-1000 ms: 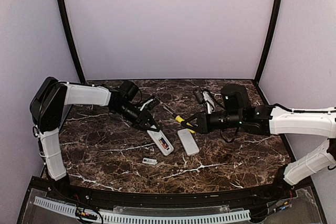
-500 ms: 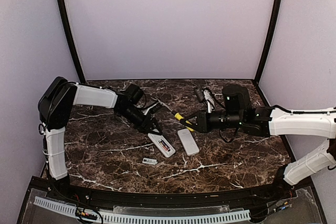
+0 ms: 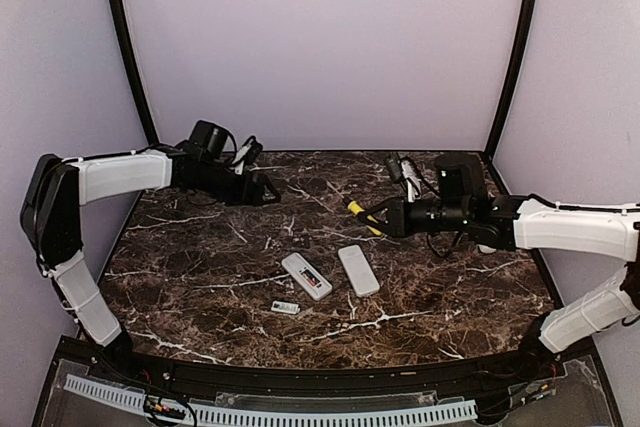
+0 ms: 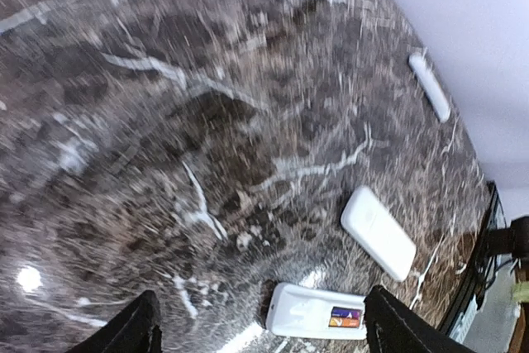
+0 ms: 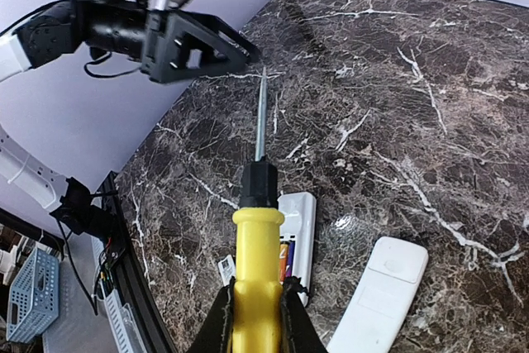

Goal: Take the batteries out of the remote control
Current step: Place the remote control without the battery cover at the center of the board, then pass from the right arm to the left

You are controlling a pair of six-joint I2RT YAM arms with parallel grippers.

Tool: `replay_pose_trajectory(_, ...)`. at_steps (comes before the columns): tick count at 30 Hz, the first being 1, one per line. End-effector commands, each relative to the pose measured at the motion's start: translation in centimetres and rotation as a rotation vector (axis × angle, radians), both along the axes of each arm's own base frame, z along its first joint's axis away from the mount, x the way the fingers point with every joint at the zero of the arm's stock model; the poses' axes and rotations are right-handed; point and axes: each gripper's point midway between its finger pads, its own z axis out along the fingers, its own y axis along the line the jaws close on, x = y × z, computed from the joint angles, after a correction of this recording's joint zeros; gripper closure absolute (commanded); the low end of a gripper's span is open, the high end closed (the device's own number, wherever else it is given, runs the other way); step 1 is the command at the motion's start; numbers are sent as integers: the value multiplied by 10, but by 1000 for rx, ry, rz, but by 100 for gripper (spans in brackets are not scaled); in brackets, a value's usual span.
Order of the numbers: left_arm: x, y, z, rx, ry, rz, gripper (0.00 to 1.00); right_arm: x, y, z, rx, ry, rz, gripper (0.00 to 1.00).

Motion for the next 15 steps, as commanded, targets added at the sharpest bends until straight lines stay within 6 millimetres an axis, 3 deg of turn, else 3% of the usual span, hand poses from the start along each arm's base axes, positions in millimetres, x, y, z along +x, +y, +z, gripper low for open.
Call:
replay_pose_trajectory(1,4,16,90,-148,-205,8,15,1,5,12,37,4,119,100)
replay_pose_trajectory(5,-35,-3,136,-332,-226,-184,14,-9,20,25,54,12,247,100)
replay_pose_trajectory(7,-55,-11,145,-427,-185,-272,14,-13,26,35,77,8,297,100)
replay_pose_trajectory(15,-99,-38,144,-575,-30,-472,14,-30,52,50,73,12,432,100)
